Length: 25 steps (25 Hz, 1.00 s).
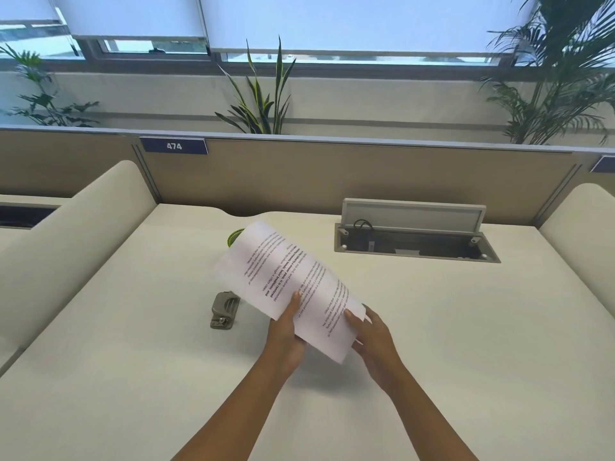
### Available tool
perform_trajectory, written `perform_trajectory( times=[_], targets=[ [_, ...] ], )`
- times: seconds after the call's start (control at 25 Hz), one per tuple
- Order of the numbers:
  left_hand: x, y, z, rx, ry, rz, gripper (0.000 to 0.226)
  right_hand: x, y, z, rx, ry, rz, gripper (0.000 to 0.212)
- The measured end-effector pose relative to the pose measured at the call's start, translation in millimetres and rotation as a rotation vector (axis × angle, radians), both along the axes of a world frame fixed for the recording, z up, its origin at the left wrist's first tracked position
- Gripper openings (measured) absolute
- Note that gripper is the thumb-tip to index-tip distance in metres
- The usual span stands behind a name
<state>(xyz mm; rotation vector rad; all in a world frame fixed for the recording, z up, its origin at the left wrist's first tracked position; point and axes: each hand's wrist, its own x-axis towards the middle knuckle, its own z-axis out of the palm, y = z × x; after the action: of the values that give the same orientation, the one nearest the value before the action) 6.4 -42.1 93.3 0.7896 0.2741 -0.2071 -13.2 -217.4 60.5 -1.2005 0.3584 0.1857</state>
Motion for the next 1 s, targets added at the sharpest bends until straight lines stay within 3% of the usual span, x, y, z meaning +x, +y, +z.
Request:
perform_trajectory(
  times=[0.12,0.4,0.56,0.72,0.84,1.0],
  targets=[
    [-2.1,-3.4,0.4,-0.030,0.011,-0.035,0.047,4.7,1.9,4.5,0.119,0.020,-0.015,0.042],
    [-5.7,3.5,-3.5,0.059,0.038,-0.081,0.053,11.9,-8.3,7.3,0.061,-0.069,-0.030,0.043],
    [1.9,41.0,-3.5,-0.123,0.090,-0.079,0.081,14.6,-39.2,8.6,0.004,-0.095,-0.035,0.041],
    [9.4,93.5,-8.8,-0.190,0.057,-0.238,0.096,9.7,-76.7,6.7,-0.037,-0.096,0.171,0.045],
    [20.1,114.8,-12.0,-0.023,0.118,-0.406,0.100,6.0,-94.4,7.1,-0.054,-0.068,0.338,0.047],
    [27.9,104.9,-20.9,0.425,0.123,-0.583,0.066,4.3,-94.1,2.2,-0.230,0.030,0.386,0.041]
  ],
)
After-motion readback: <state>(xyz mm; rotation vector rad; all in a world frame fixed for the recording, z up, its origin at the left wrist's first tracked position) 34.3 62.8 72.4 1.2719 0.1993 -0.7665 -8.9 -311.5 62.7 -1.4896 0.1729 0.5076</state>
